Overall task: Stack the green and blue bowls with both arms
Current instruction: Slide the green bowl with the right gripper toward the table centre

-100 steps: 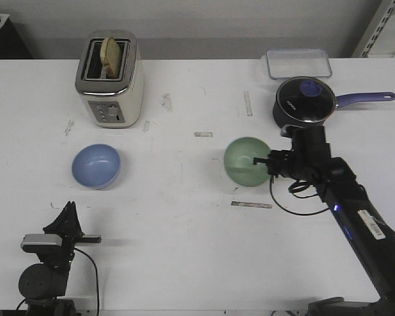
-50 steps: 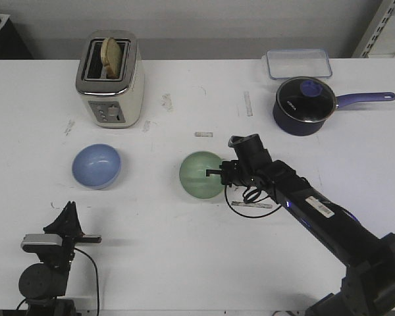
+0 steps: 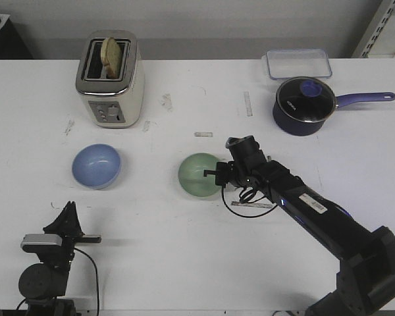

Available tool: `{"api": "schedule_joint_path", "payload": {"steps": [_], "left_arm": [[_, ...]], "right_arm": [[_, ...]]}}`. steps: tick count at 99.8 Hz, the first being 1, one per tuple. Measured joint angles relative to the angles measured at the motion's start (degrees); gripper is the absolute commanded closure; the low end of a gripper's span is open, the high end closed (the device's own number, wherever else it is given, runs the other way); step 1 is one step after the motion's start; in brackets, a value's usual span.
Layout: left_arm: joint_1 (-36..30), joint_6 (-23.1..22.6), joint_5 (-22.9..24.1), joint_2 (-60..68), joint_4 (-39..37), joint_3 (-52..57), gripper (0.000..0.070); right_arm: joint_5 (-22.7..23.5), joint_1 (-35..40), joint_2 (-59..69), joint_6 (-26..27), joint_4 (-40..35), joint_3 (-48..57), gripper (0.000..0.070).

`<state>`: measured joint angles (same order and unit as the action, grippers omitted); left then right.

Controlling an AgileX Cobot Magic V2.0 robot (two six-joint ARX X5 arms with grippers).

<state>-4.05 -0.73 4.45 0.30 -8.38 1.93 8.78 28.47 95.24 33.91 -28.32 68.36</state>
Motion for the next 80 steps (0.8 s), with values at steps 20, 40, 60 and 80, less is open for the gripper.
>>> {"api": "schedule_joint_path", "payload": {"steps": [20,40,60,80], "left_arm": [[0.00,0.00,0.00,0.00,0.00,0.00,0.0699],[0.00,0.00,-0.02,0.00,0.00,0.00,0.0699],[0.00,0.00,0.00,0.00,0.00,0.00,0.0699],[0.00,0.00,0.00,0.00,0.00,0.00,0.0699]], "right_arm": [[-1.55,-0.17,-4.13,-0.24,-0.09,0.00,0.0401],[-4.02,-3.28,-12.41,-7.41,0.13,0.00,0.0437],[-11.93,-8.92,-20.92,-21.22,4.07,-3.37,0.0699],[-14.82,-16.66,-33.00,-31.58,16.31,-14.73,0.0699]]}}
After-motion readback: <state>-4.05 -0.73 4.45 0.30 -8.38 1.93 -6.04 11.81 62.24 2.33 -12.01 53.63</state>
